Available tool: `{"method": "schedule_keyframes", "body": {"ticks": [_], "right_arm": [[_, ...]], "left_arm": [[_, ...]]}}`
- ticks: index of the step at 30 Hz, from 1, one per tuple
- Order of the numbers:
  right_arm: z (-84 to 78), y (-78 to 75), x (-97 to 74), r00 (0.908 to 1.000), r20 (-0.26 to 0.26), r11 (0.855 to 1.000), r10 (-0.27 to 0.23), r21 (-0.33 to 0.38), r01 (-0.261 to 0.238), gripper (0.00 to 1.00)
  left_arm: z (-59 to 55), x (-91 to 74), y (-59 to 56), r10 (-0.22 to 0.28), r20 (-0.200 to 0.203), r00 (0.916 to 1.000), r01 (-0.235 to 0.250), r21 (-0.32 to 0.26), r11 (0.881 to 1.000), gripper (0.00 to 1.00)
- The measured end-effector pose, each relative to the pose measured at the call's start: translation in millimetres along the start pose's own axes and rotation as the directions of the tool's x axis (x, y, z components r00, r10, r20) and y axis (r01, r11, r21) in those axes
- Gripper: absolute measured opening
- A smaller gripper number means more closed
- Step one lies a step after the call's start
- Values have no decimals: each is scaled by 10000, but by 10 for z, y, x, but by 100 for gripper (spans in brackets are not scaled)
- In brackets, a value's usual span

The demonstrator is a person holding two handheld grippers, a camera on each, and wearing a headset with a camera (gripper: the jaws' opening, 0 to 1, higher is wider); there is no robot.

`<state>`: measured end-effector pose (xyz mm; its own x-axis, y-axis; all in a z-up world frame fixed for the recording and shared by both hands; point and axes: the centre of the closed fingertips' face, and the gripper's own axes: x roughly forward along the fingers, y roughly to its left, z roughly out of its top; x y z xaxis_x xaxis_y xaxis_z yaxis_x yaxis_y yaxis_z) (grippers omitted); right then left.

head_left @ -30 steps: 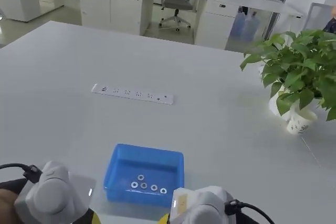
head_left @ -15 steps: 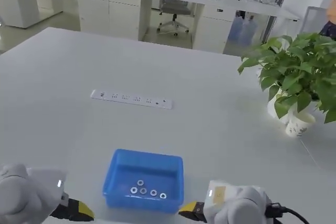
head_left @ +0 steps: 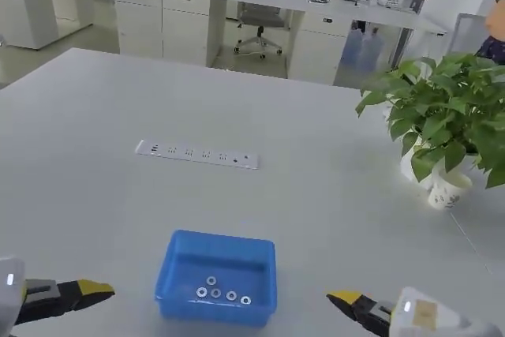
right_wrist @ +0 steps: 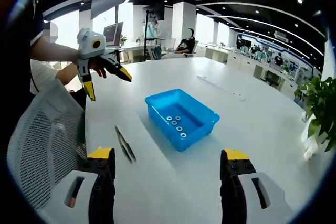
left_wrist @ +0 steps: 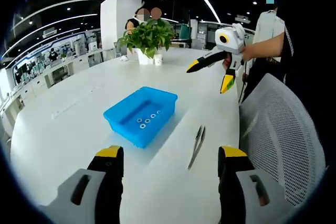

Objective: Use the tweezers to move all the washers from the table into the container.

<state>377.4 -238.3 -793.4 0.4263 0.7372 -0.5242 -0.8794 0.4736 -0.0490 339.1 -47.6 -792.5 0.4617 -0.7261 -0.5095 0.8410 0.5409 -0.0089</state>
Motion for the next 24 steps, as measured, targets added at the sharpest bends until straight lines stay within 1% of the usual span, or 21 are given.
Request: {"method": "schedule_keyframes", "body": {"ticks": [1,3,6,8,10,11,13,15,17,21,24], "right_arm": [[-8,-1,-32,9998,167,9999,-63,128,60,85],[-45,-9,-80,9993,299,9993,-230,302,221,89],[-103,17,-133,9986,439,9988,-306,408,288,94],[-137,31,-155,9981,506,9984,-349,453,326,96],[-191,42,-166,9986,390,9982,-352,502,333,99],[-206,51,-178,9987,375,9984,-331,479,313,100],[-213,59,-199,9992,312,9985,-264,485,249,100],[-218,63,-211,9994,273,9986,-221,477,208,100],[-241,65,-227,9997,174,9990,-145,422,138,100],[-251,37,-261,9996,165,9986,-211,487,203,100],[-261,29,-270,9995,200,9983,-235,537,224,100]], "left_arm": [[2,-11,3,86,76,9999,-85,-33,10000,80],[-1,-36,-6,245,297,9993,-240,-168,9996,84],[-14,-64,-7,502,445,9977,-485,-372,9981,88],[-34,-82,-20,576,494,9971,-553,-452,9974,91],[-59,-95,-14,693,455,9966,-671,-492,9965,93],[-81,-103,-13,723,378,9967,-703,-520,9962,95],[-133,-126,-11,736,110,9972,-731,-405,9965,97],[-164,-147,2,744,-41,9972,-745,-356,9966,99],[-165,-188,23,792,-43,9969,-793,-260,9965,99],[-91,-249,77,978,269,9948,-966,-411,9945,99],[-60,-262,86,1001,421,9941,-977,-562,9936,99]]}}
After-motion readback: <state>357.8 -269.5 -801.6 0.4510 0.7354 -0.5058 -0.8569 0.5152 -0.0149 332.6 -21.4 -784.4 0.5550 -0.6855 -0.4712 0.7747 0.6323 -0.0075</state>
